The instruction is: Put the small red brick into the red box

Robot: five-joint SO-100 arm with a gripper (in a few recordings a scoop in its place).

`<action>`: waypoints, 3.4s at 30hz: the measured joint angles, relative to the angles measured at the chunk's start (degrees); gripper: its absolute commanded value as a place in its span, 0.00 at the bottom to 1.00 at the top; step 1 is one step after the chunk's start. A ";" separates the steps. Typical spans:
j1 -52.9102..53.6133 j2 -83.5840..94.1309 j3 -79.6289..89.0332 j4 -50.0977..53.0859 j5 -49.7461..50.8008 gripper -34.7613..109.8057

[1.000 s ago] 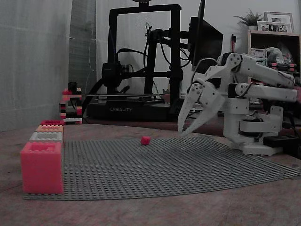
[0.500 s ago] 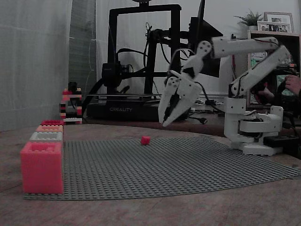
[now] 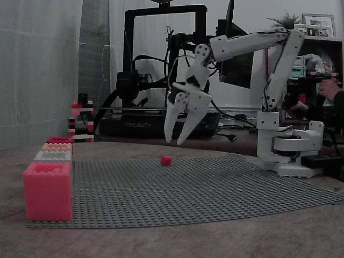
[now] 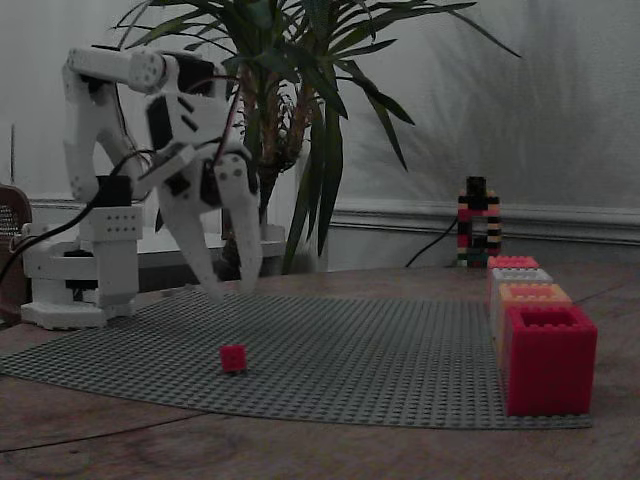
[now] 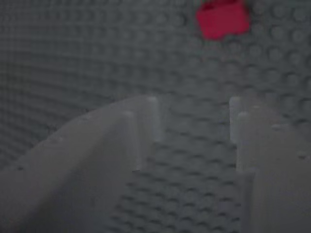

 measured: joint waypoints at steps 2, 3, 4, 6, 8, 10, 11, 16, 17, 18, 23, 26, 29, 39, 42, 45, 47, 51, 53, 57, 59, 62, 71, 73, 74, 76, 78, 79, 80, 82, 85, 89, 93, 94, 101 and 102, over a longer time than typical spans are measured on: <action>0.62 -2.29 -0.70 -0.09 -1.41 0.36; 0.79 -2.81 -0.79 -0.09 -2.02 0.37; 0.79 -3.52 -0.88 -0.09 -2.55 0.37; 0.79 -5.01 -0.97 -1.23 -3.60 0.38; 0.88 -6.15 -1.05 -2.64 -3.96 0.39; 0.88 -6.86 -1.05 -3.78 -4.75 0.40; 0.88 -7.38 -1.05 -4.39 -5.19 0.40; 1.14 -9.93 -2.02 -6.86 -6.86 0.40; 1.41 -10.72 -2.64 -7.03 -7.03 0.40; 1.67 -11.34 -3.25 -7.21 -7.03 0.40; 3.16 -13.62 -5.80 -7.29 -7.91 0.40; 3.87 -14.50 -6.42 -7.29 -8.79 0.39; 3.87 -15.12 -6.59 -7.29 -8.96 0.39; 3.96 -15.29 -7.03 -6.24 -9.23 0.39; 3.96 -15.29 -7.03 -4.83 -9.93 0.39; 3.96 -15.29 -7.03 -3.34 -9.93 0.39; 4.13 -15.29 -7.03 -2.46 -9.76 0.39; 4.92 -15.29 -7.03 -2.11 -9.40 0.39; 4.92 -15.29 -7.03 -2.11 -9.40 0.39; 4.92 -14.59 -7.03 -2.11 -9.40 0.39; 4.92 -14.50 -7.03 -2.20 -9.76 0.39; 5.63 -14.50 -7.03 -2.20 -9.93 0.39; 5.98 -14.50 -6.94 -3.78 -9.93 0.39; 5.98 -14.50 -6.94 -4.31 -9.93 0.39; 5.98 -14.50 -6.94 -4.75 -9.93 0.39; 6.42 -14.50 -6.94 -5.19 -9.93 0.38; 6.86 -14.94 -6.94 -5.80 -9.93 0.38; 6.86 -15.38 -6.94 -6.15 -9.93 0.38; 6.94 -15.64 -6.94 -6.24 -9.93 0.38; 7.03 -15.73 -6.94 -6.33 -9.93 0.38; 7.03 -16.61 -6.94 -6.33 -9.93 0.37; 7.03 -17.05 -6.94 -7.12 -9.93 0.34; 6.94 -17.75 -6.94 -8.17 -9.58 0.25; 6.94 -17.75 -6.94 -8.35 -9.40 0.25; 6.94 -17.75 -6.94 -8.44 -9.40 0.30; 6.94 -17.75 -6.94 -8.44 -9.40 0.32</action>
